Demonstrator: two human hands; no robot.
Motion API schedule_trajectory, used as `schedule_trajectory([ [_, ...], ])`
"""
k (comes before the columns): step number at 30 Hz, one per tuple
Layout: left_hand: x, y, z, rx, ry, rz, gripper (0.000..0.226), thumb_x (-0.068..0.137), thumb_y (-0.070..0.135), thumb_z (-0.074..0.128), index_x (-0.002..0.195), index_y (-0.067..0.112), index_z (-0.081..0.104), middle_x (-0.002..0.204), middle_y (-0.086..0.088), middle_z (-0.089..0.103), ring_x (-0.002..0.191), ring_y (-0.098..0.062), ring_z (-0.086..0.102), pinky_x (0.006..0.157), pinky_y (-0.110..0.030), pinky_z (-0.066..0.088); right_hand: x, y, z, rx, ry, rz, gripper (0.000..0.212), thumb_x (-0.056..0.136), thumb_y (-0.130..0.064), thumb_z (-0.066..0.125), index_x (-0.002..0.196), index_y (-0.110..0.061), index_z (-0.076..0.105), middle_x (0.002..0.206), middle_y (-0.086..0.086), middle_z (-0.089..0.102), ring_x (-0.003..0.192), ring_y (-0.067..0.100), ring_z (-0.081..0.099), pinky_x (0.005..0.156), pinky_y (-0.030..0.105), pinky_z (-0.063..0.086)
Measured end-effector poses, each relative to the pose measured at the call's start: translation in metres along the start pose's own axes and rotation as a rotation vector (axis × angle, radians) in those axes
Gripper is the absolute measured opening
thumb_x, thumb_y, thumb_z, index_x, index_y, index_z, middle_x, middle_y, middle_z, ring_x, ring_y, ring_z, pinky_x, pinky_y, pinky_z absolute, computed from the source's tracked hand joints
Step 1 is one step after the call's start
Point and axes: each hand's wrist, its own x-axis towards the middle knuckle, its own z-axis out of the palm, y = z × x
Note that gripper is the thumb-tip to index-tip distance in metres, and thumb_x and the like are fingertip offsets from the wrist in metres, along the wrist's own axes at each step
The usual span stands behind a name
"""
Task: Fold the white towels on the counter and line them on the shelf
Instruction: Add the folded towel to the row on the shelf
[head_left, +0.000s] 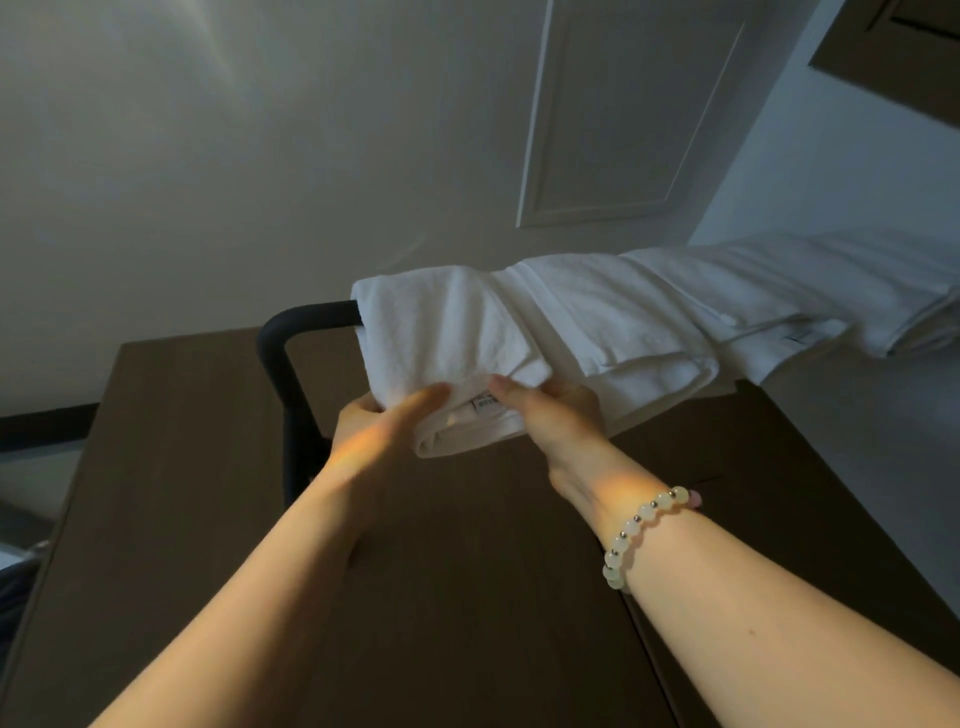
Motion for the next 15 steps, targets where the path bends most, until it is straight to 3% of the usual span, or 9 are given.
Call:
schedule_trajectory([
  [2, -0.004, -0.004, 0.002, -0.003, -0.012, -0.009, 0.042, 0.079, 0.030, 0.070, 0.116, 0.014, 0.058, 0.104, -0.007, 0.068, 0.091, -0.022, 0.067, 0.074, -0.031, 0.055, -0.001, 0.002, 0.000, -0.047, 0.007, -0.007, 0.020, 0.078, -0.021, 0.076, 0.066, -0.015, 0.062, 0.068, -0.003, 0.062, 0.063, 0.004, 0.056, 0.046, 0.004, 0.041],
  [6, -0.008, 0.001, 0.005, 0.039, 0.021, 0.027, 0.035, 0.087, 0.033, 0.060, 0.118, 0.017, 0.053, 0.098, -0.001, 0.064, 0.081, -0.013, 0.063, 0.055, -0.017, 0.047, -0.008, -0.010, 0.004, -0.149, 0.022, -0.033, 0.019, 0.078, -0.027, 0.075, 0.070, -0.017, 0.062, 0.082, 0.003, 0.067, 0.081, 0.016, 0.063, 0.066, 0.021, 0.046],
  [8, -0.010, 0.006, 0.010, 0.050, 0.059, 0.027, 0.040, 0.088, 0.038, 0.058, 0.121, 0.016, 0.053, 0.102, -0.002, 0.064, 0.082, -0.012, 0.061, 0.059, -0.020, 0.046, -0.009, -0.019, 0.005, -0.158, 0.019, -0.012, 0.017, 0.080, -0.028, 0.073, 0.088, -0.015, 0.067, 0.095, 0.003, 0.066, 0.091, 0.017, 0.060, 0.076, 0.026, 0.044],
  [9, -0.013, 0.009, 0.013, 0.053, 0.077, 0.013, 0.046, 0.087, 0.043, 0.057, 0.123, 0.014, 0.054, 0.108, -0.006, 0.064, 0.086, -0.016, 0.062, 0.066, -0.025, 0.049, -0.012, -0.024, 0.005, -0.157, 0.011, 0.010, 0.026, 0.081, -0.028, 0.072, 0.101, -0.013, 0.066, 0.101, 0.002, 0.064, 0.095, 0.017, 0.058, 0.080, 0.027, 0.043],
  [12, -0.025, 0.013, 0.016, 0.069, 0.087, -0.069, 0.063, 0.086, 0.056, 0.051, 0.129, 0.010, 0.053, 0.127, -0.017, 0.058, 0.115, -0.032, 0.056, 0.097, -0.043, 0.044, -0.023, -0.035, 0.002, -0.194, 0.010, 0.075, 0.046, 0.082, -0.030, 0.070, 0.122, -0.009, 0.059, 0.118, 0.006, 0.062, 0.110, 0.023, 0.057, 0.088, 0.027, 0.043],
  [13, -0.031, 0.013, 0.017, 0.094, 0.084, -0.100, 0.066, 0.086, 0.059, 0.048, 0.131, 0.010, 0.052, 0.130, -0.016, 0.056, 0.117, -0.033, 0.055, 0.100, -0.044, 0.042, -0.028, -0.037, 0.000, -0.210, 0.009, 0.088, 0.047, 0.082, -0.031, 0.070, 0.122, -0.008, 0.059, 0.119, 0.006, 0.062, 0.111, 0.023, 0.057, 0.087, 0.025, 0.042],
  [15, -0.050, 0.008, 0.017, 0.166, 0.085, -0.170, 0.069, 0.088, 0.062, 0.041, 0.131, 0.009, 0.050, 0.129, -0.011, 0.055, 0.098, -0.029, 0.061, 0.090, -0.040, 0.045, -0.045, -0.038, -0.006, -0.214, 0.002, 0.103, 0.051, 0.080, -0.036, 0.072, 0.120, -0.008, 0.059, 0.116, 0.003, 0.062, 0.108, 0.020, 0.058, 0.091, 0.025, 0.044],
])
